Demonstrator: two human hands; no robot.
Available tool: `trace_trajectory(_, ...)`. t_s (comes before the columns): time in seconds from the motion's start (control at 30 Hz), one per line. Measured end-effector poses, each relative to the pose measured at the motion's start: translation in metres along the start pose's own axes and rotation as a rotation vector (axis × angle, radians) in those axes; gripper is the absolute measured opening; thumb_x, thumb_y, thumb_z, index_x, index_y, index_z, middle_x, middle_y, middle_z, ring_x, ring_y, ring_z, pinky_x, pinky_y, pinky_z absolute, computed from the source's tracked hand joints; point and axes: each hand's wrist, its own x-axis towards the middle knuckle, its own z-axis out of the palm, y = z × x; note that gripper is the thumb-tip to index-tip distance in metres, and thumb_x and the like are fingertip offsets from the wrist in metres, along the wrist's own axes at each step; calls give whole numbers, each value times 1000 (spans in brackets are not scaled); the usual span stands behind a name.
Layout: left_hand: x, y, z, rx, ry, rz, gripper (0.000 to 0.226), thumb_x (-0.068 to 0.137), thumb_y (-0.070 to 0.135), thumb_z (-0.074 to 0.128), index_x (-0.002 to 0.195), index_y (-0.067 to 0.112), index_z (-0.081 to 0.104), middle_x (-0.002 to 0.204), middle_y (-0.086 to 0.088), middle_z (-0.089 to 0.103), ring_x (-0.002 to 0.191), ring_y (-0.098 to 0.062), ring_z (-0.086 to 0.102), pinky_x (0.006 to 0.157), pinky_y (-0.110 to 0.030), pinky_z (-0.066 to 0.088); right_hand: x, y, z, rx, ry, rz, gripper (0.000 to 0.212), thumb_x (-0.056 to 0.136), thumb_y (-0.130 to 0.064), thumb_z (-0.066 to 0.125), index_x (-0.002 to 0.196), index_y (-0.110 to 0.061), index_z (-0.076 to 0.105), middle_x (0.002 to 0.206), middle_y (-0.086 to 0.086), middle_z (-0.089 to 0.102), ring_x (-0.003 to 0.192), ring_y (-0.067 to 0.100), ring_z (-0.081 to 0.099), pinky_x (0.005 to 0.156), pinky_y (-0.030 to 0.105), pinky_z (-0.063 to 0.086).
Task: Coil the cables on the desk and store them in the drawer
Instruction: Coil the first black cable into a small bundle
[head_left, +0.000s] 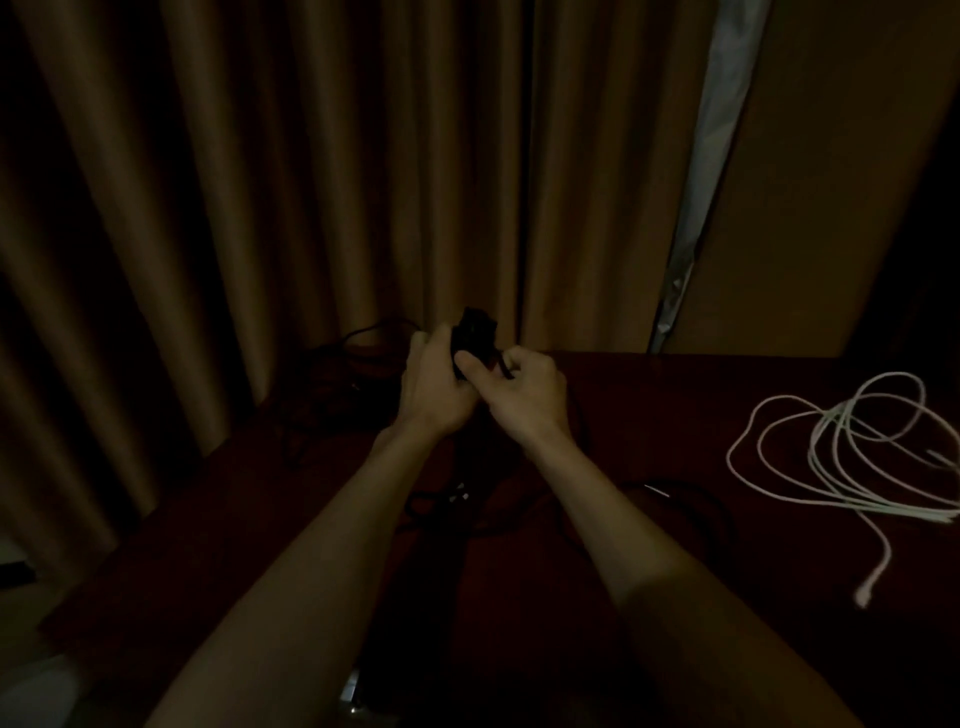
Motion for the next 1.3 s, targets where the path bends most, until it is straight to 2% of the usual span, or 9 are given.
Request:
trace_trajectory(0.13, -5, -12, 9, -116, -154, -79, 39, 93, 28, 72, 124, 13, 53, 108, 0, 66, 92, -16, 68, 73, -36, 59, 9, 20, -1, -30, -29, 28, 42, 86, -43, 80, 67, -16, 54, 66, -6, 60, 58, 7, 55, 52, 23, 43)
trace_trajectory(0.23, -12, -32, 11, -308, -210, -141, 45, 94, 22, 75, 135, 15, 59, 122, 2, 70, 105, -7, 70, 88, -28, 61, 17, 38, -8, -11, -138, 64, 35, 90, -35, 79, 72, -14, 57, 73, -3, 63, 65, 9, 60, 58, 26, 47)
trace_trajectory(0.37, -17, -48, 10, -380, -169, -145, 35, 88, 11, 82, 119, 10, 66, 118, -2, 73, 106, -7, 70, 84, -21, 57, 19, 55, -8, -6, -227, 80, 35, 93, -31, 76, 85, 0, 64, 78, -6, 63, 68, -7, 60, 62, 14, 46)
trace_trajectory(0.57, -18, -52, 11, -371, -179, -117, 51, 82, 5, 86, 124, 7, 57, 115, 1, 67, 93, 8, 67, 74, -14, 55, 13, 58, 1, 57, -309, 82, 9, 100, -20, 67, 105, -15, 72, 96, -4, 73, 87, 6, 70, 72, 20, 52)
trace_trajectory(0.7, -15, -60, 19, -367, -242, -103, 43, 88, 13, 82, 127, 17, 64, 118, 0, 72, 108, -10, 70, 91, -30, 59, 5, 56, 11, 222, -329, 104, 28, 98, -25, 71, 120, -9, 71, 107, -3, 75, 97, 5, 72, 75, 16, 55)
trace_trajectory(0.8, -14, -65, 25, -241, -218, -77, 20, 88, 14, 79, 104, 15, 68, 100, -1, 73, 91, -13, 72, 75, -27, 57, 2, 65, 20, 204, -239, 127, 33, 91, -34, 79, 113, -10, 74, 105, 1, 77, 96, 14, 74, 80, 28, 62)
trace_trajectory(0.93, -15, -64, 32, -47, -95, -96, 19, 86, 21, 75, 94, 10, 62, 91, 0, 62, 82, -13, 62, 64, -29, 51, 0, 74, 26, 124, -195, 142, 34, 89, -40, 80, 101, -8, 75, 94, 6, 76, 86, 20, 73, 75, 38, 61)
trace_trajectory(1.07, -25, -69, 46, -88, -52, -159, 21, 90, 19, 71, 105, 12, 60, 93, 2, 65, 81, -12, 65, 58, -22, 51, -4, 82, 27, 124, -184, 177, 24, 86, -39, 82, 82, -20, 69, 74, -10, 68, 70, 4, 68, 65, 23, 57)
trace_trajectory(1.3, -36, -89, 64, -23, -12, -35, 38, 94, 14, 70, 127, 15, 52, 102, 5, 65, 86, -9, 66, 59, -11, 48, -12, 96, 29, 181, -226, 255, 40, 83, -49, 82, 101, -15, 74, 98, -3, 78, 89, 8, 74, 83, 32, 63)
